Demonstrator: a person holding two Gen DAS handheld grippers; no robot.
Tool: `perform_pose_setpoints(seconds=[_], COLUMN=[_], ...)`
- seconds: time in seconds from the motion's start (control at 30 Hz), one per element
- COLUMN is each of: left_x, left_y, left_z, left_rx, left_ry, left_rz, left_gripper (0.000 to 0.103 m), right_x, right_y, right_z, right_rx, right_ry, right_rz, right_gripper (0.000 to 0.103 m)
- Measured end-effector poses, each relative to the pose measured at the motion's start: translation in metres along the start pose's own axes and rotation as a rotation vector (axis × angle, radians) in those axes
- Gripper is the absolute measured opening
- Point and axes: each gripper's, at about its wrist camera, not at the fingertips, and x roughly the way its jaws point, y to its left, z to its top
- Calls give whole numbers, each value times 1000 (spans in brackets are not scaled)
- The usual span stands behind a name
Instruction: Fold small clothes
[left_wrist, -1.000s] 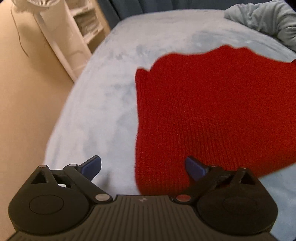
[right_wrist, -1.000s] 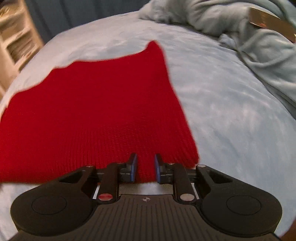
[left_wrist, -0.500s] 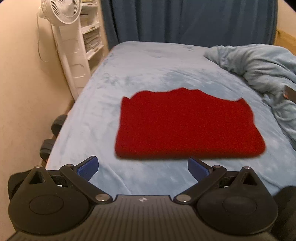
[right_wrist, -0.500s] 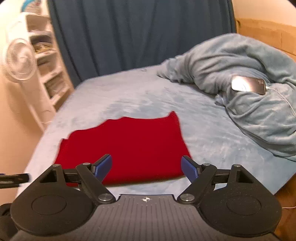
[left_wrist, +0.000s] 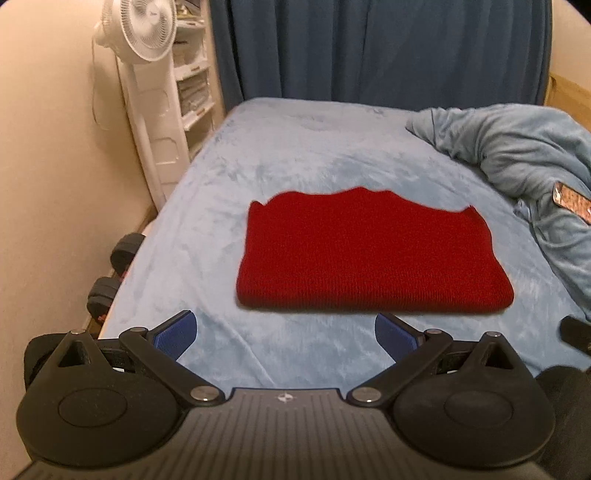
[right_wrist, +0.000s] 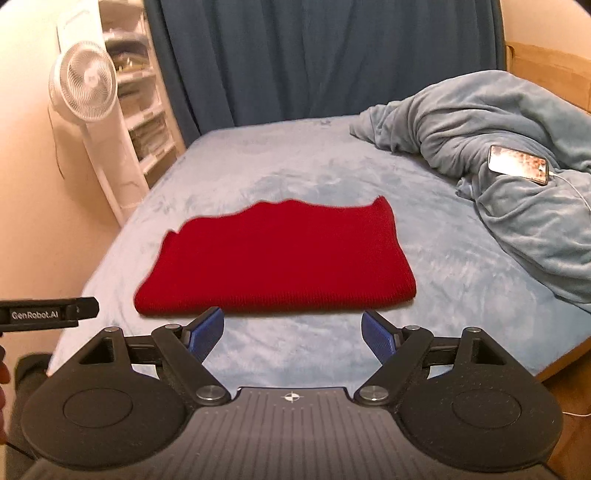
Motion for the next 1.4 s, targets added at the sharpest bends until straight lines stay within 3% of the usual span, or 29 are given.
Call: perform_pose_setpoints(seconds=[0.1, 0.3, 0.47, 0.63, 0.97, 1.4], left_x=[-9, -15, -9, 2, 39, 73], left_y=[2, -1, -2, -1, 10, 5], left_z=[0, 1, 0, 3, 15, 31], left_rx=[-16, 13, -15, 9, -39, -38], left_ry=[-25, -33, 5, 9, 82, 111], left_rz=[1, 35, 15, 38, 58, 76], left_gripper=[103, 103, 103, 103, 103, 103], right_x=[-10, -14, -8, 1, 38, 77], right_y=[-3, -8, -10, -13, -16, -36], right_z=[6, 2, -2, 1, 8, 16], right_rx=[12, 67, 39, 68, 101, 149], right_ry=[-59, -82, -52, -39, 16, 69], right_rz=[9, 13, 23, 16, -5, -38], right_gripper=[83, 83, 83, 83, 83, 83])
